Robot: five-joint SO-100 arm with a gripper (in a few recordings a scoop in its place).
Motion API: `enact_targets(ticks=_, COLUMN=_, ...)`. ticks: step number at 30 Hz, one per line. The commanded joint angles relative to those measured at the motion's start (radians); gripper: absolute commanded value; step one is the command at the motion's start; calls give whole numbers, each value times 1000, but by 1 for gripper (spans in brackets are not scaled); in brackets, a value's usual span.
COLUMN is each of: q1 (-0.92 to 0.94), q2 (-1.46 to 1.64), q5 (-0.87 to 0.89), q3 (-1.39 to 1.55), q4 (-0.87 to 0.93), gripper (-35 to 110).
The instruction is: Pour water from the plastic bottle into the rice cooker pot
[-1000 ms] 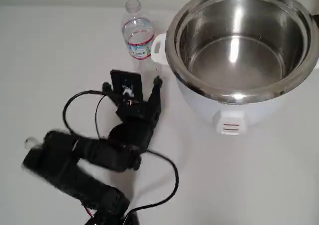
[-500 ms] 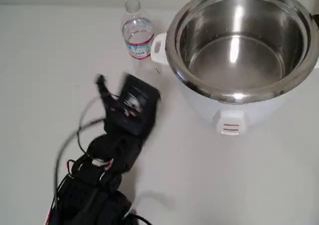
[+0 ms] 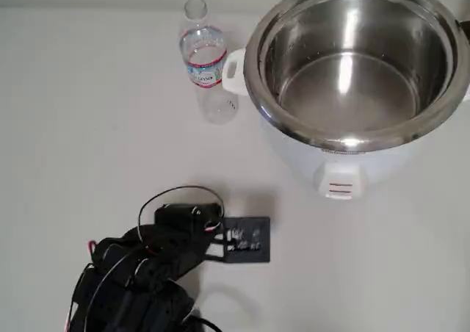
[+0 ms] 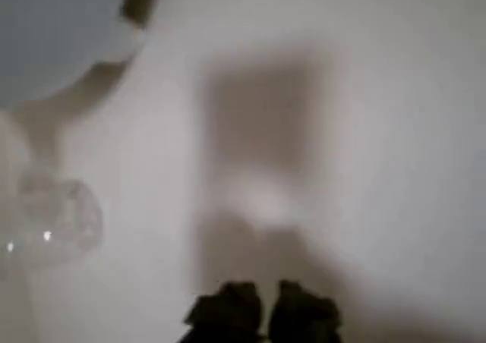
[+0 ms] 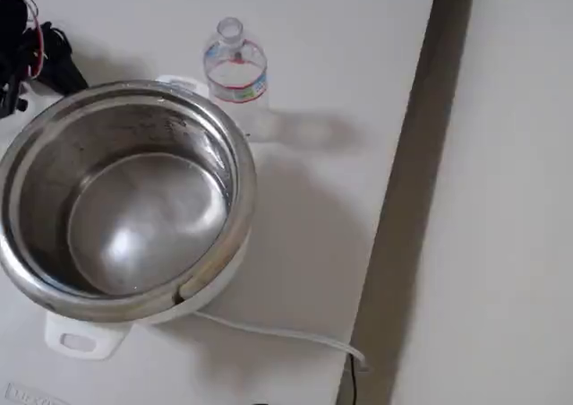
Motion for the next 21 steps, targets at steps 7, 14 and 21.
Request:
enact_targets(ticks=7, q1=38, q2=9, q5=40, q3=-12, q4=26, gripper=0)
enact_targets(ticks=14, q1=46, q2=9, q5=44, q3=-12, q4=26, gripper=0)
enact_targets(ticks=21, q1=46, q2=9, q5=44, q3=-12, q4=26, gripper=0)
